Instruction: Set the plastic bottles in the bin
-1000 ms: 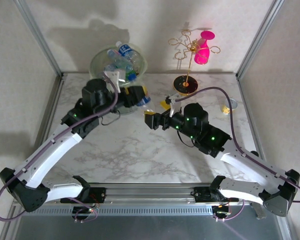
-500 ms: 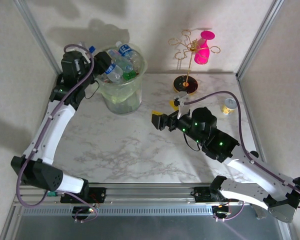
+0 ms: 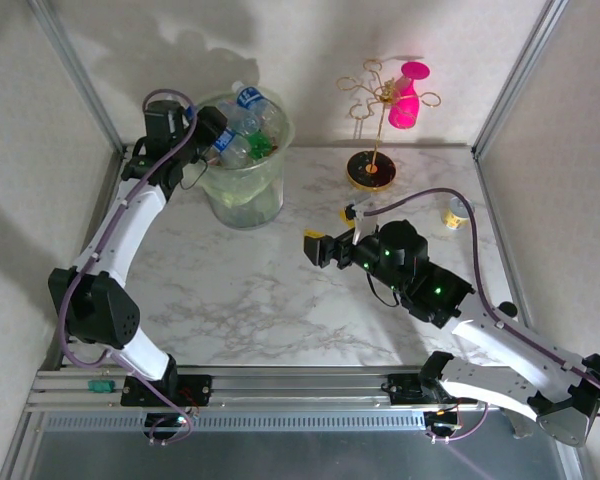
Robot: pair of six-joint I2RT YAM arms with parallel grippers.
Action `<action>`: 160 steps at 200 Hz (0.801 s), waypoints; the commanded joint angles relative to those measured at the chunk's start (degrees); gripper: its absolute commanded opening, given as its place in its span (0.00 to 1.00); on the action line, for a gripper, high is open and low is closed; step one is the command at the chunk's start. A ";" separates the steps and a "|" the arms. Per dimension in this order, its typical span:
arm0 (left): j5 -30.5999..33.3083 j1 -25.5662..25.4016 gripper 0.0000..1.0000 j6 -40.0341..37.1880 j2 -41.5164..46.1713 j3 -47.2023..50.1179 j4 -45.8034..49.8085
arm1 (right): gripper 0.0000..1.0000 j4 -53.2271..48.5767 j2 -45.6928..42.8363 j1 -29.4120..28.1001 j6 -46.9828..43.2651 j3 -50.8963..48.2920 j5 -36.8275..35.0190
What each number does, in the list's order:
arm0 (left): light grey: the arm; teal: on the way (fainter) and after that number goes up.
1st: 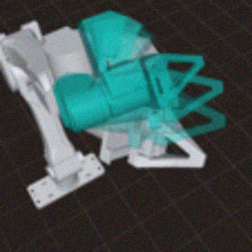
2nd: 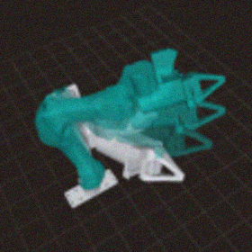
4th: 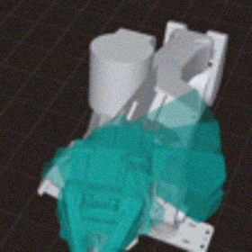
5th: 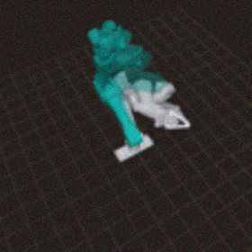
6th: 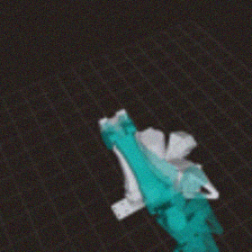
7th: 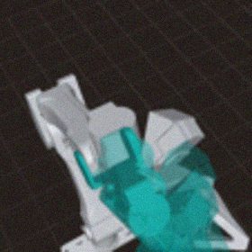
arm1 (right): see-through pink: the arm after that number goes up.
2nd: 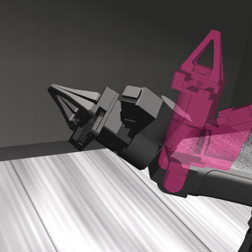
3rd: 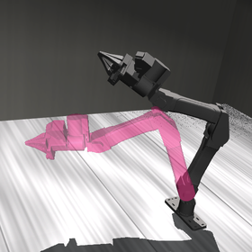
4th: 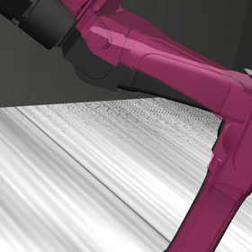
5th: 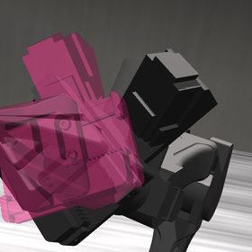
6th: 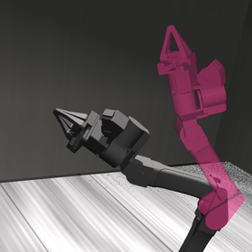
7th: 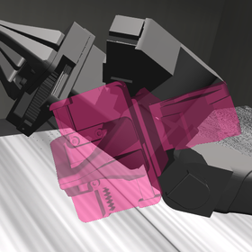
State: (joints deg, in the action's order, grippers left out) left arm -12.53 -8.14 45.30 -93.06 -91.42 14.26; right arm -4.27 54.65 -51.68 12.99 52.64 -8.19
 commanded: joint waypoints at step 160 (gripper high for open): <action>5.65 -4.62 0.50 -13.50 -2.19 -6.52 5.15 | 0.96 0.42 2.19 -0.02 0.36 0.45 -1.39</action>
State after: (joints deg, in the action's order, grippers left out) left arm -7.07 -10.90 35.35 -92.38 -96.97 19.18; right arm -4.12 56.55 -51.68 12.84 52.27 -9.02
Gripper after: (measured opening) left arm 0.520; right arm 0.961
